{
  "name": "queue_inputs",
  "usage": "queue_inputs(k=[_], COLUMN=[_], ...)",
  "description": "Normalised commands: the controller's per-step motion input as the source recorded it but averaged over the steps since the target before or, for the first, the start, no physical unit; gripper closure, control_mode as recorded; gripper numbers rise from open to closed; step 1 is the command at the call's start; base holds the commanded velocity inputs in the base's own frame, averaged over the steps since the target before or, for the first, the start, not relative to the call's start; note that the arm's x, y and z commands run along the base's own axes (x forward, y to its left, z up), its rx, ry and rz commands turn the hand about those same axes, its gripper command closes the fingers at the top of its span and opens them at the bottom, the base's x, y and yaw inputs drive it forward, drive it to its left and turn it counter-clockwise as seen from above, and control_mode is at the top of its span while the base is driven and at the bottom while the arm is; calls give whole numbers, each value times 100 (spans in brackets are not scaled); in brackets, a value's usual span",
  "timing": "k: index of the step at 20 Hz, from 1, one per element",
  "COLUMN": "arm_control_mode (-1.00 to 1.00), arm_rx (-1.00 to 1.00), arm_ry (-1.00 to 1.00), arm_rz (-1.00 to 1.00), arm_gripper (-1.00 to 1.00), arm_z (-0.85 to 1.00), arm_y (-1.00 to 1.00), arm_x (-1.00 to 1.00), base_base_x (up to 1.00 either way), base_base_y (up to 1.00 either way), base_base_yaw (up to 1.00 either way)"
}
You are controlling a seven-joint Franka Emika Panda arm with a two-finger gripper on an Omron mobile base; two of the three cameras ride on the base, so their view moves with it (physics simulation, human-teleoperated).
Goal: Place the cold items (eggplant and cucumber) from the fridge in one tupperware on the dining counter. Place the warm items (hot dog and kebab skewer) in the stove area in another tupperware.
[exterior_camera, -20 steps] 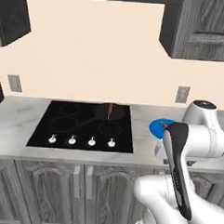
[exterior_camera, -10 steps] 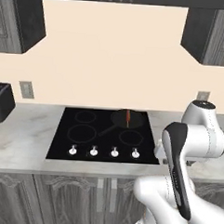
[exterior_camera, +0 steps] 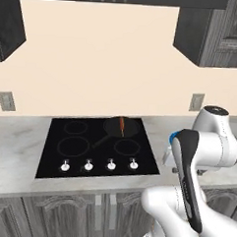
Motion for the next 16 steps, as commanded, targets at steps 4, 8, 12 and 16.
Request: queue_inputs(k=[4, 8, 12, 16], arm_control_mode=[-100, -100, -100, -100], arm_rx=[0, -3, 0, 0], arm_ry=[-9, -1, 0, -1], arm_rz=[-14, 0, 5, 9], arm_gripper=[-100, -100, -100, -100], arm_z=[0, 17, 47, 19], arm_y=[18, 3, 0, 5], arm_x=[54, 80, 99, 100], base_base_x=[0, 0, 0, 0], base_base_y=[0, 0, 0, 0], base_base_yaw=[0, 0, 0, 0])
